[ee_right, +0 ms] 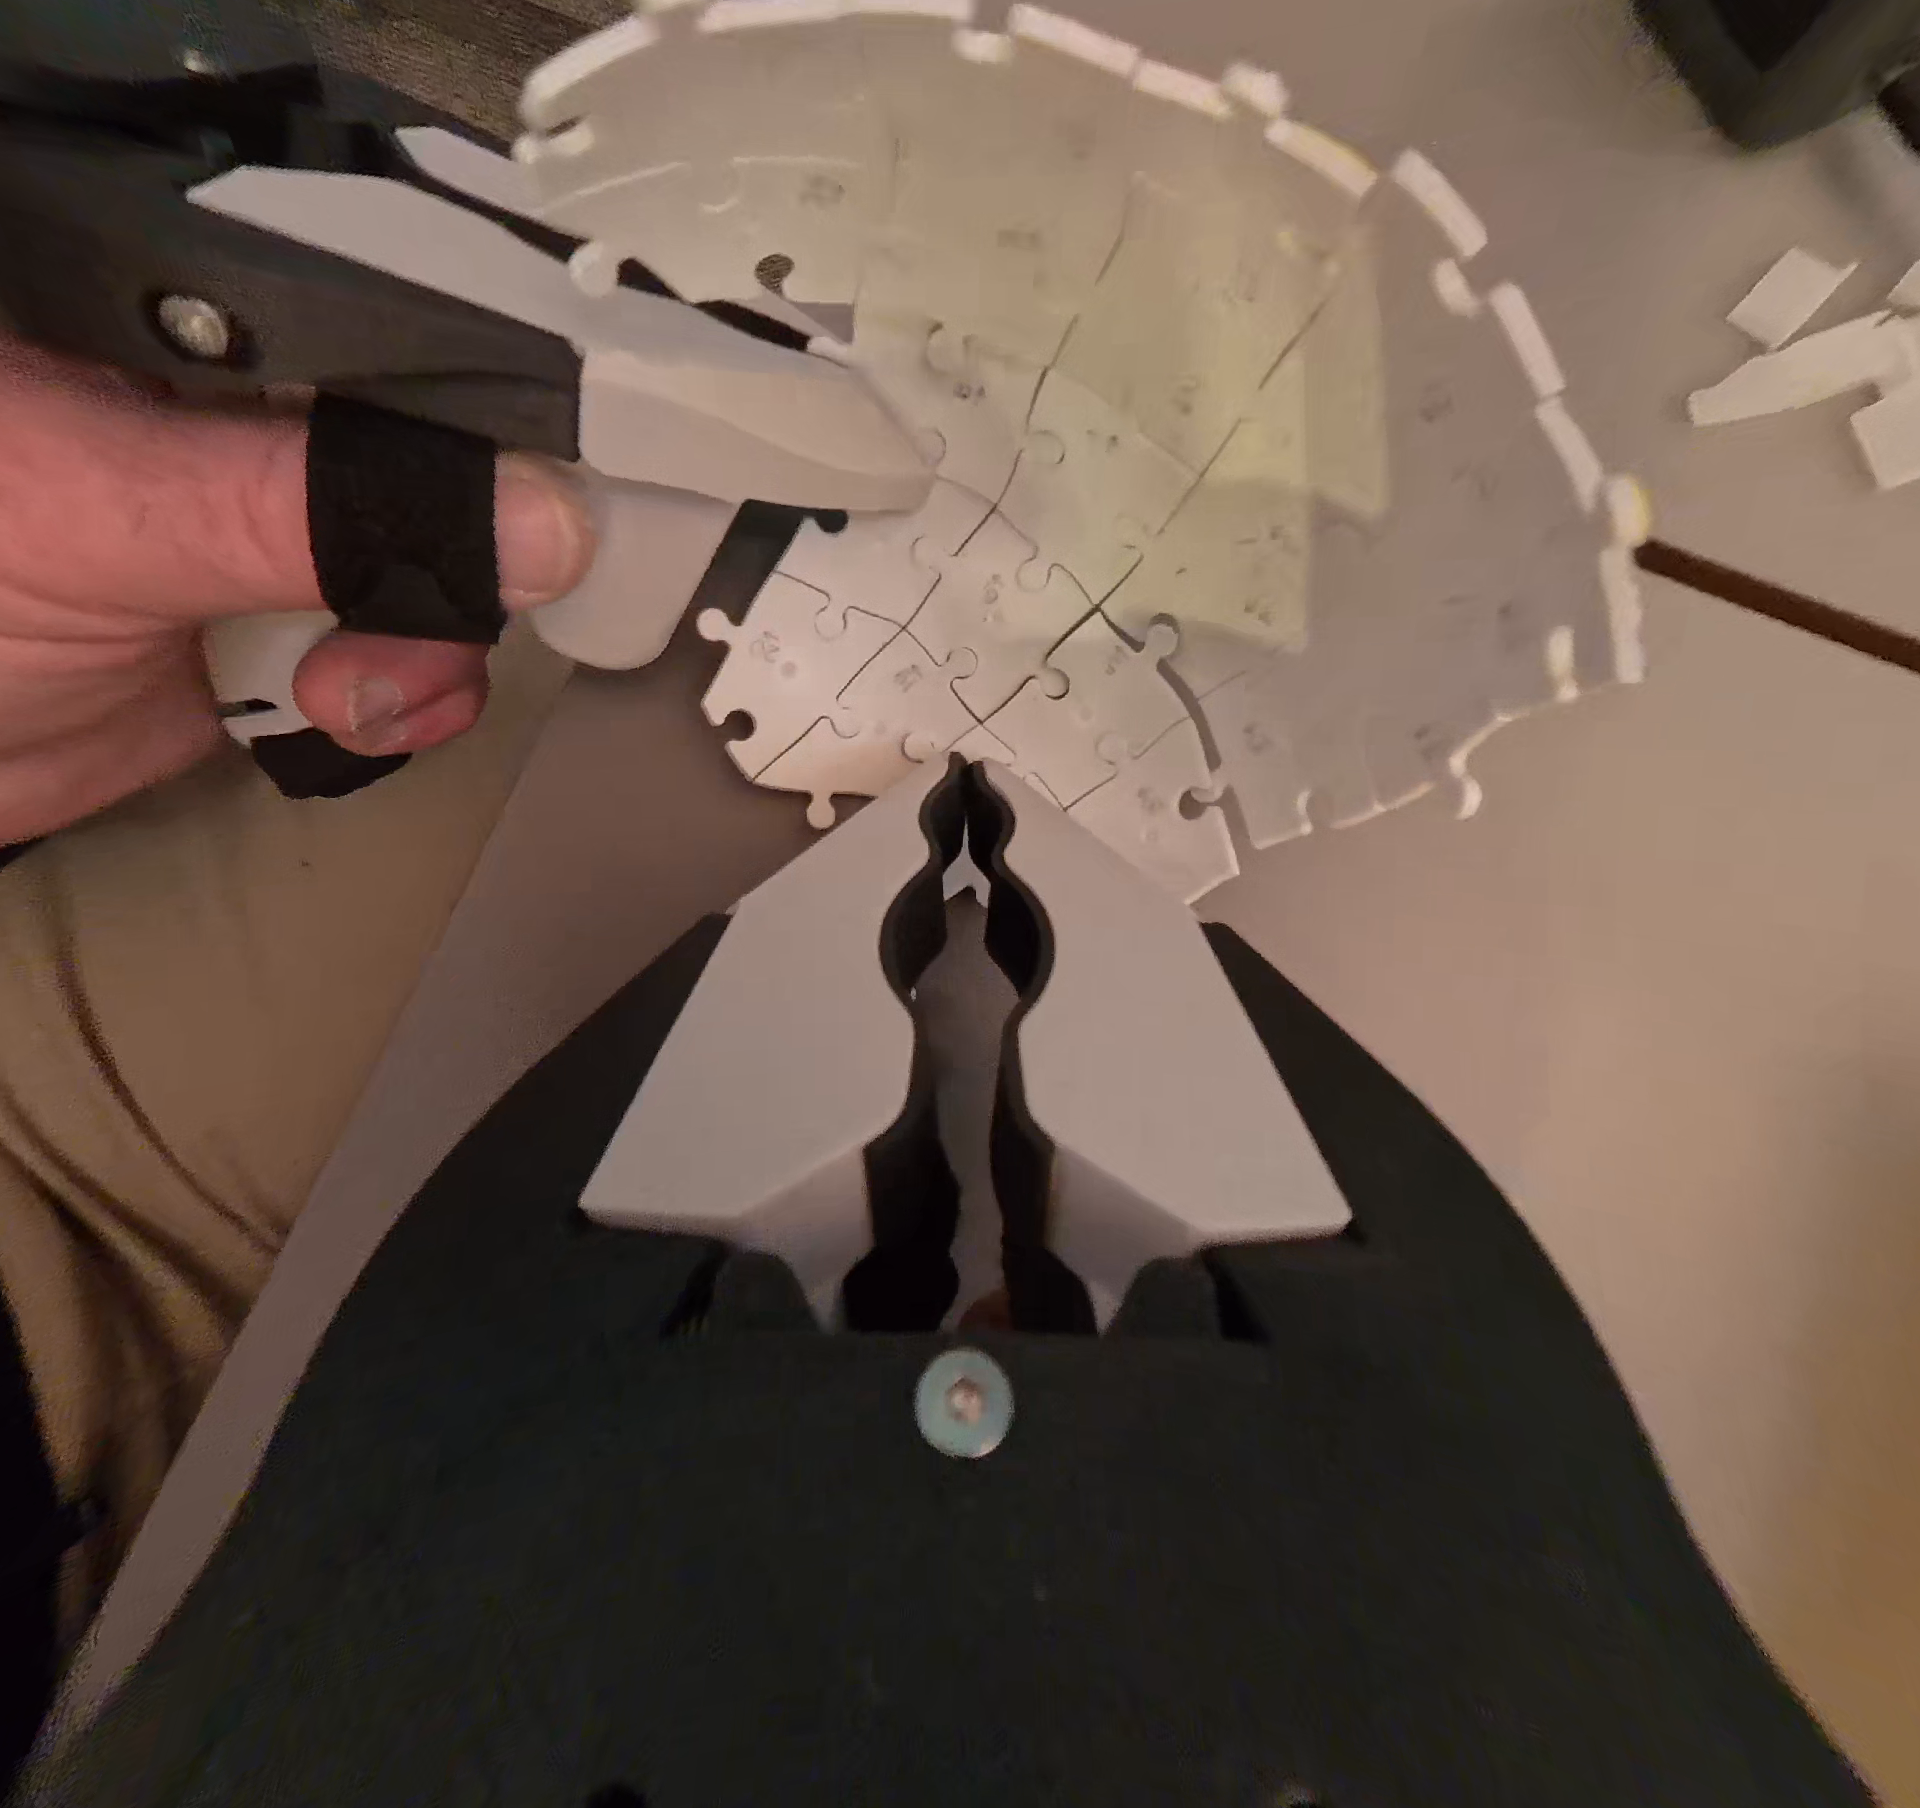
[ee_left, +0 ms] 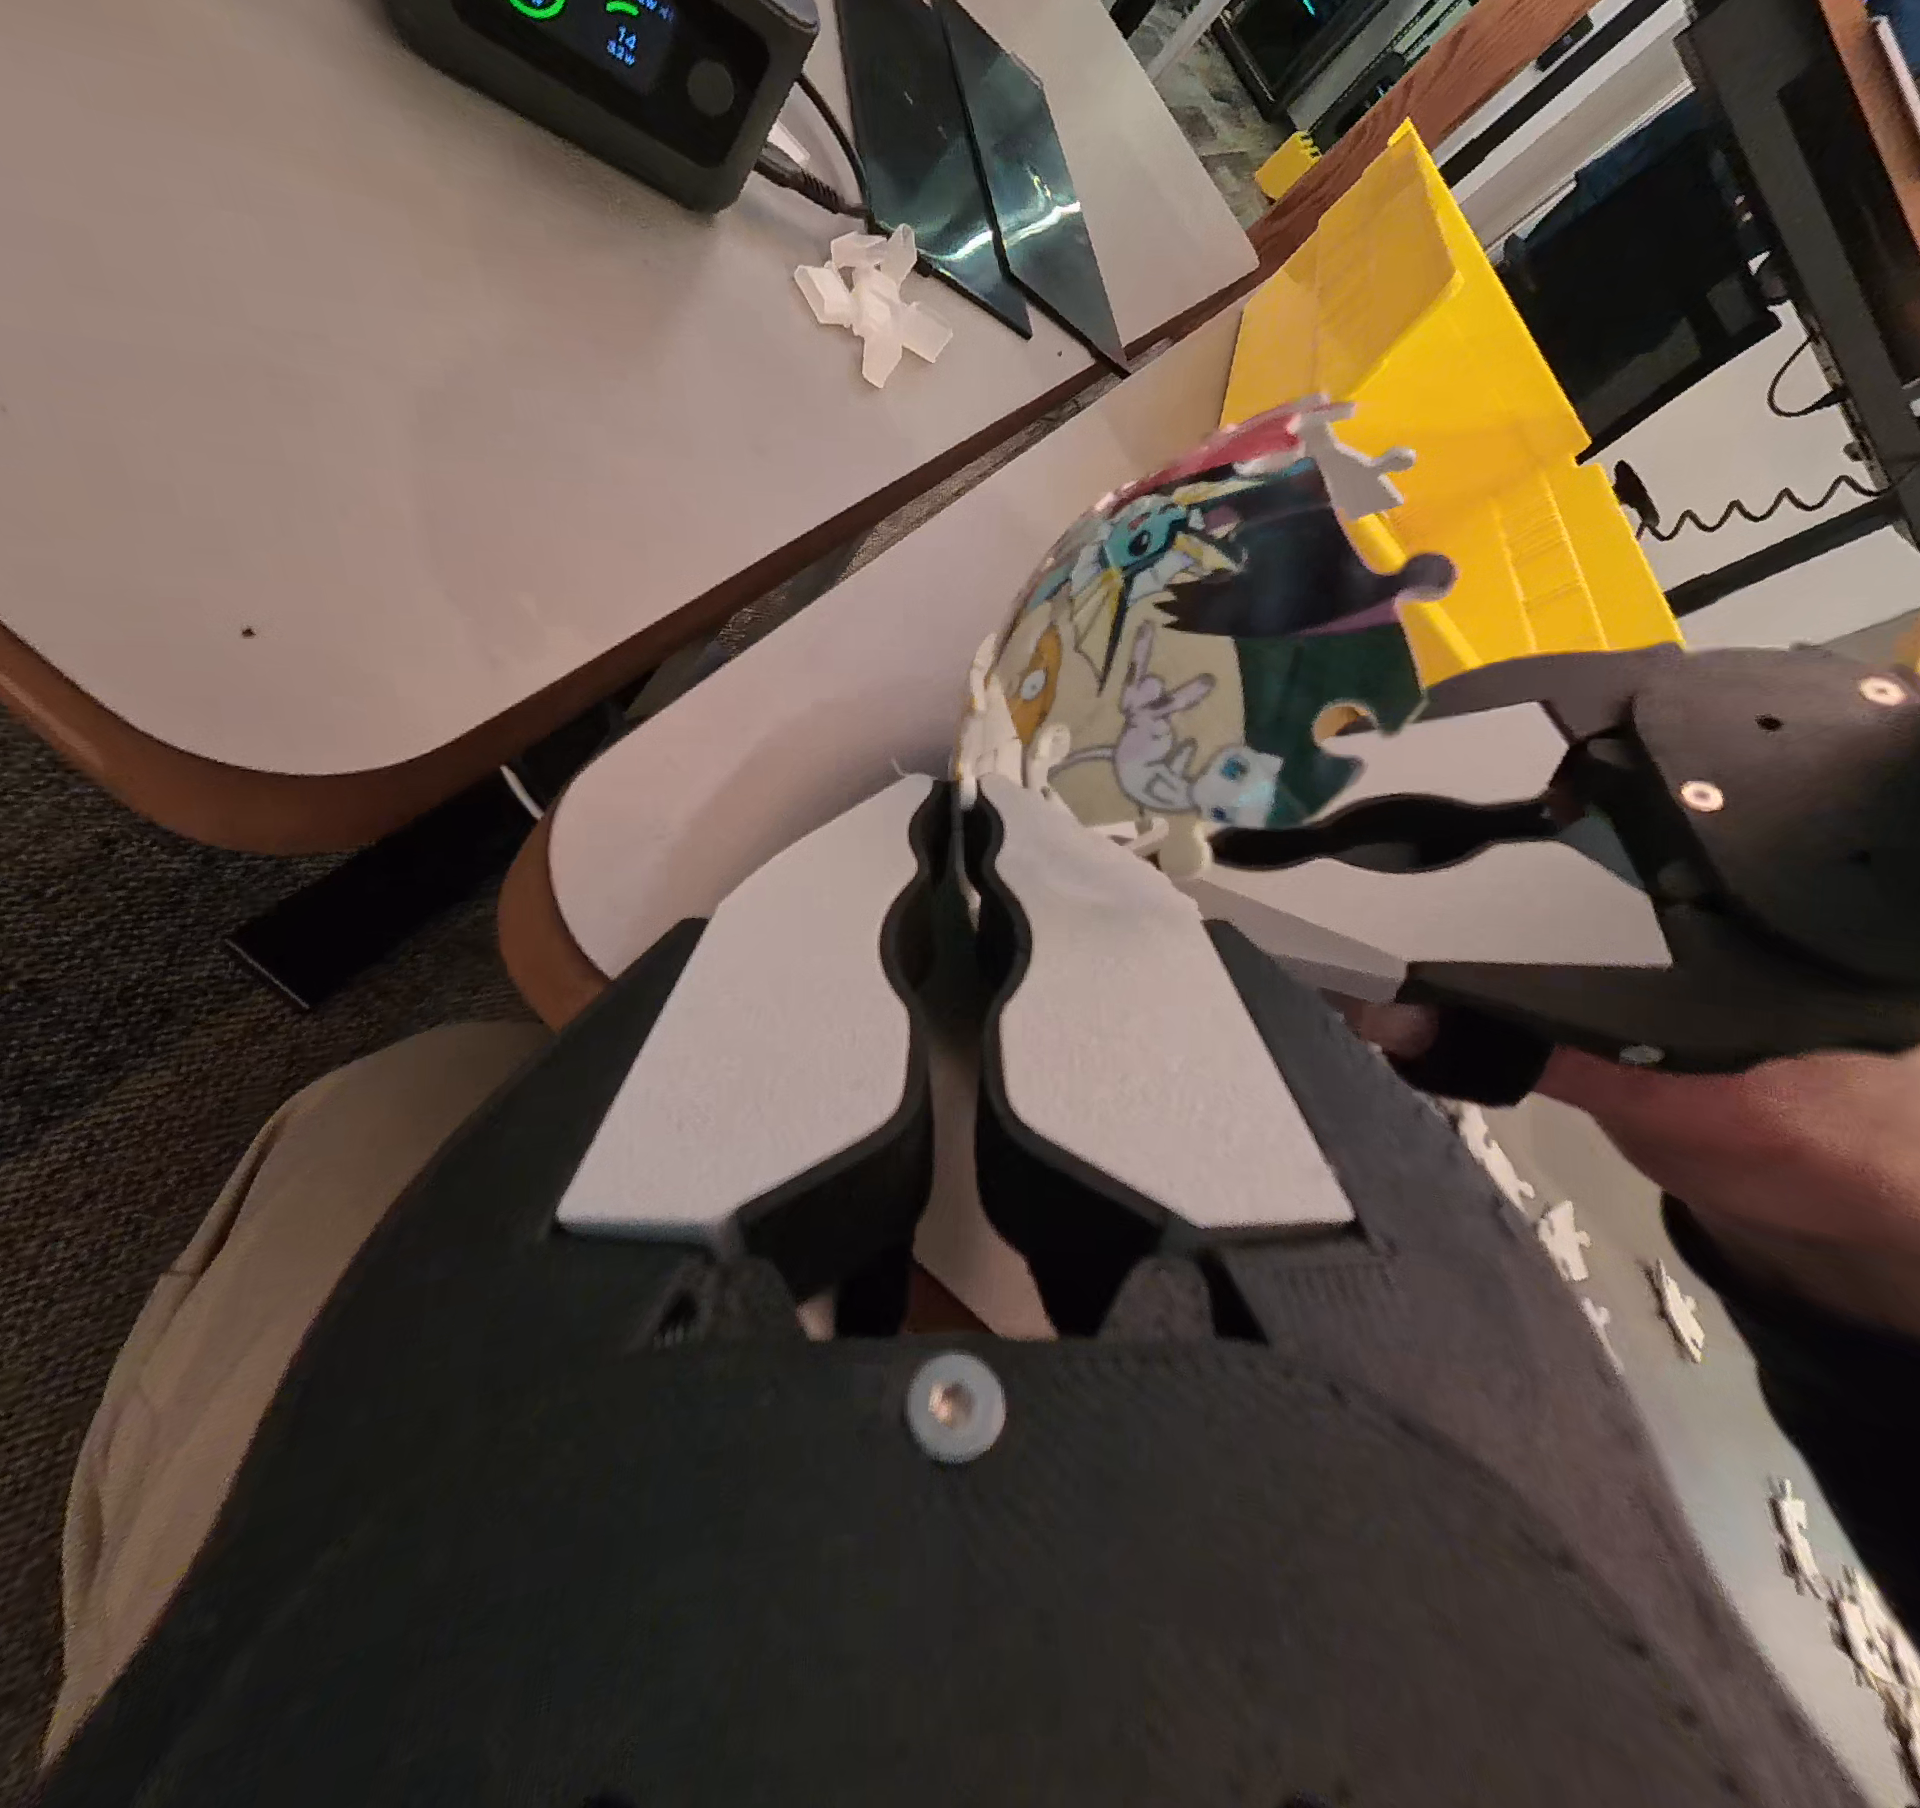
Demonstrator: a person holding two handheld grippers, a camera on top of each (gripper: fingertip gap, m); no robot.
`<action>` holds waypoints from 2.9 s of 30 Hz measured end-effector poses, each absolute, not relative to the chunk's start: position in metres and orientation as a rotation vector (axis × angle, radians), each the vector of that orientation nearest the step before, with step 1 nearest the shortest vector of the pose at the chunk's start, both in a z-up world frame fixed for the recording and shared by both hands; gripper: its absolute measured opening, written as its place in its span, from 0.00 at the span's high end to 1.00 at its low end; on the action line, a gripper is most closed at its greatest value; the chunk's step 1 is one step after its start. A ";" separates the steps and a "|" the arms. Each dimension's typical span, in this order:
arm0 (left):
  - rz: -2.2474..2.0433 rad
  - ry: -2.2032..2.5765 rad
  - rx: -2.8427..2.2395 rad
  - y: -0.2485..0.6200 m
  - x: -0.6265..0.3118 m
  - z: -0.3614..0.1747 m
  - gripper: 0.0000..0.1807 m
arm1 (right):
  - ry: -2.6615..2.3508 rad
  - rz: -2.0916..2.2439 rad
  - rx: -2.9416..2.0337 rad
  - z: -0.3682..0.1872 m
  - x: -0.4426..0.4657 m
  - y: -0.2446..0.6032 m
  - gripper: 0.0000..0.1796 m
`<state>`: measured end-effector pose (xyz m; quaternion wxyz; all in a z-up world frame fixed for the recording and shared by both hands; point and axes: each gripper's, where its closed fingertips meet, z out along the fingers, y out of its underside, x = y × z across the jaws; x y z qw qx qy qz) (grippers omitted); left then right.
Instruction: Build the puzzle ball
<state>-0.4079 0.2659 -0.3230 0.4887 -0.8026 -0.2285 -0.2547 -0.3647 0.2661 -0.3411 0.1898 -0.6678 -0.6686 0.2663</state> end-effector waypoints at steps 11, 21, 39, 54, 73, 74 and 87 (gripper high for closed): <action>-0.601 -0.499 -1.979 0.266 -0.408 -0.325 0.99 | -1.878 0.871 -2.026 -0.339 -0.371 0.267 1.00; -0.638 -0.470 -2.013 0.264 -0.397 -0.325 0.98 | -1.820 0.674 -1.868 -0.337 -0.365 0.285 1.00; -0.692 -0.473 -1.970 0.265 -0.401 -0.325 0.99 | -1.448 0.951 -2.019 -0.316 -0.320 0.309 0.78; -0.748 -0.440 -1.938 0.267 -0.395 -0.322 0.99 | -1.577 1.247 -2.054 -0.331 -0.355 0.292 0.96; -0.772 -0.442 -1.912 0.265 -0.397 -0.318 0.99 | -1.572 1.368 -2.016 -0.321 -0.362 0.294 0.98; -0.779 -0.442 -1.908 0.265 -0.396 -0.318 0.99 | -1.565 1.390 -2.023 -0.320 -0.362 0.294 0.99; -0.766 -0.356 -1.981 0.256 -0.383 -0.311 0.82 | -1.554 1.400 -2.024 -0.320 -0.348 0.293 0.99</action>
